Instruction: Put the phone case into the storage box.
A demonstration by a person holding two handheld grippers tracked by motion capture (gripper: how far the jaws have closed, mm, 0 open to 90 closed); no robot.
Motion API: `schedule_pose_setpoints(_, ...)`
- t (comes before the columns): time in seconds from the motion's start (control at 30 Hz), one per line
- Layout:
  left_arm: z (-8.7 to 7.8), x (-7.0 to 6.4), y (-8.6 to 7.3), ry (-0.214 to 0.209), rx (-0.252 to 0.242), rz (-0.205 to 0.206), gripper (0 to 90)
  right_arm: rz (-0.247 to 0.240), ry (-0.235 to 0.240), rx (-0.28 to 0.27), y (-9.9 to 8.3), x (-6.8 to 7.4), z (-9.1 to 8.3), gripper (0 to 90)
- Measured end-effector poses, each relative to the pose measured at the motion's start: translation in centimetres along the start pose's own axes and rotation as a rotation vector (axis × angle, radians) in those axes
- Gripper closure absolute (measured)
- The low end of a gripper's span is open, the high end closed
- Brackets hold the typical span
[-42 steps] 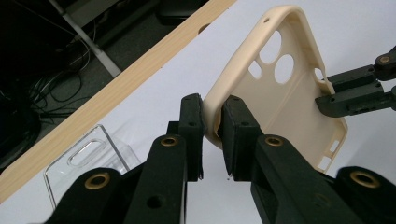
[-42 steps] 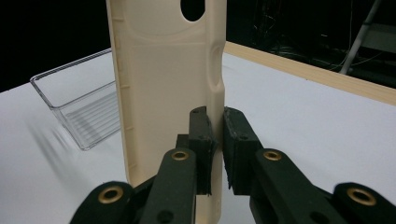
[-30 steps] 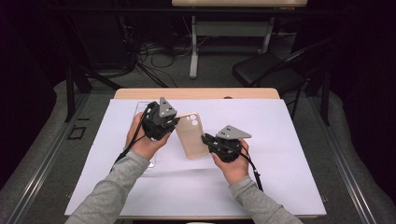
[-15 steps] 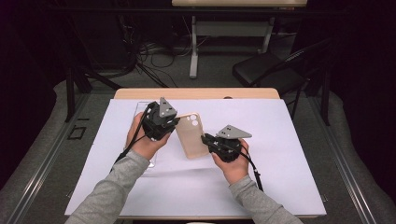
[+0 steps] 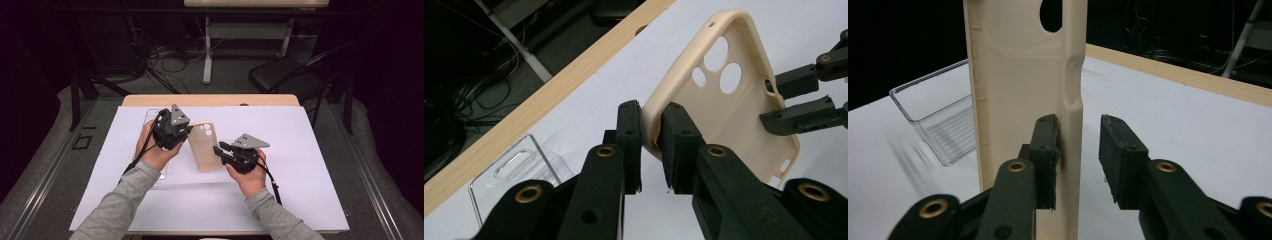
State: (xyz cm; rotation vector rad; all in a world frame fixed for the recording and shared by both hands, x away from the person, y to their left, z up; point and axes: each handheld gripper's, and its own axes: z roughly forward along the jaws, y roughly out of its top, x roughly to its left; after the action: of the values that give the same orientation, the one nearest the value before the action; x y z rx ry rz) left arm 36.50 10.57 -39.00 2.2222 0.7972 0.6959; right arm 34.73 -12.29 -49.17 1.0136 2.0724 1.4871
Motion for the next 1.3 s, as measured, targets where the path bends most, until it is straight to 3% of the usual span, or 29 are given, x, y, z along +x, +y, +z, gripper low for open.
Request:
schedule_pose_setpoints(0.87, 0.8, 0.3, 0.3, 0.031, 0.000, -0.001, 79.8, 0.010, 0.018, -0.022, 0.1, 0.0, 0.0, 61.3)
schedule_pose_setpoints(1.3, 1.1, 1.3, 0.3, 0.071, -0.016, 0.019, 79.7, -0.024, -0.004, -0.010, 0.1, -0.4, -0.1, 54.5)
